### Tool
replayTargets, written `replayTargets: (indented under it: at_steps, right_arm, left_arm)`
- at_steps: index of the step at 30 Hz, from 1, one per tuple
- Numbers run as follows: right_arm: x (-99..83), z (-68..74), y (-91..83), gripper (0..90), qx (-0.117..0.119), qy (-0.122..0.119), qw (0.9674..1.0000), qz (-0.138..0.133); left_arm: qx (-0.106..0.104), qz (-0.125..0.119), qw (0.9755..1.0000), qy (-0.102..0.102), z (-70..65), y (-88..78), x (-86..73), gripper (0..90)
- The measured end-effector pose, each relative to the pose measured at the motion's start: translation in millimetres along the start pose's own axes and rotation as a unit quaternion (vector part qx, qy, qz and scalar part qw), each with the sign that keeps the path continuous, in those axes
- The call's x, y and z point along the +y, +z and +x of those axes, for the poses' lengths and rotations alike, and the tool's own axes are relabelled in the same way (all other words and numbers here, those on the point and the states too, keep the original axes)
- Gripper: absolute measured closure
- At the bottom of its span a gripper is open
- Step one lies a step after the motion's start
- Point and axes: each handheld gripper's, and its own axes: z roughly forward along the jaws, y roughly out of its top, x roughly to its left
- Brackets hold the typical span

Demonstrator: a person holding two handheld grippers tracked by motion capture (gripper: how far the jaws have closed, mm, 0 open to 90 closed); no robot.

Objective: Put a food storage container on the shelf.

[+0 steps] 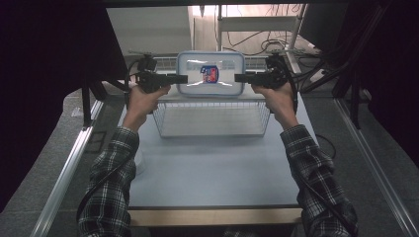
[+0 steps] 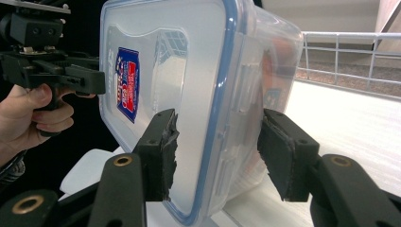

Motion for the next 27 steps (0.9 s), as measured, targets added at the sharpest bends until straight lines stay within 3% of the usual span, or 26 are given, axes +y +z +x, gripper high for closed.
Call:
replayTargets:
  at_steps: [4,9,10,11,14,17,19,21,25,27]
  right_arm:
    - [-0.5,-1.4,1.1,46.5,-0.002,0.001,1.0,-0.001]
    - [-2.1,-2.0,5.5,47.7,-0.018,-0.017,0.9996,0.012]
    - [-3.0,-1.7,8.0,46.6,-0.025,-0.019,0.9993,0.018]
    - [-3.1,-2.4,8.4,47.8,-0.03,-0.012,0.9994,0.011]
    - [-1.5,-5.7,8.7,48.3,-0.024,-0.002,0.9996,0.013]
    - [1.6,-4.4,7.0,49.8,-0.033,-0.007,0.9993,0.017]
    - [2.9,-2.6,6.4,49.4,-0.041,-0.011,0.999,0.017]
    - [5.0,-1.1,6.6,49.0,-0.051,-0.016,0.9985,0.013]
    - [9.7,-2.5,9.8,48.9,-0.058,-0.012,0.9982,0.01]
    - [10.9,-2.6,10.7,50.1,-0.062,-0.011,0.998,0.008]
  left_arm:
    - [-0.002,-0.001,1.0,-0.006,1.8,-0.1,-0.9,43.1]
    - [0.003,0.006,0.9999,-0.007,3.9,3.6,1.3,37.8]
    - [0.006,0.014,0.9997,-0.018,6.6,7.2,3.7,35.8]
    - [0.001,0.011,0.9996,-0.028,8.2,8.3,4.1,34.1]
    - [-0.002,0.013,0.9995,-0.029,10.7,8.8,5.2,34.0]
    - [0.025,0.008,0.9993,-0.026,9.6,8.6,8.3,31.7]
    - [0.059,0.002,0.9982,-0.01,7.6,8.6,9.7,25.5]
    - [0.061,0.001,0.9981,-0.005,8.1,8.7,9.7,24.9]
    - [0.055,-0.012,0.9984,-0.009,6.5,8.9,10.8,34.9]
    - [0.062,-0.009,0.998,-0.004,4.9,8.8,12.4,37.5]
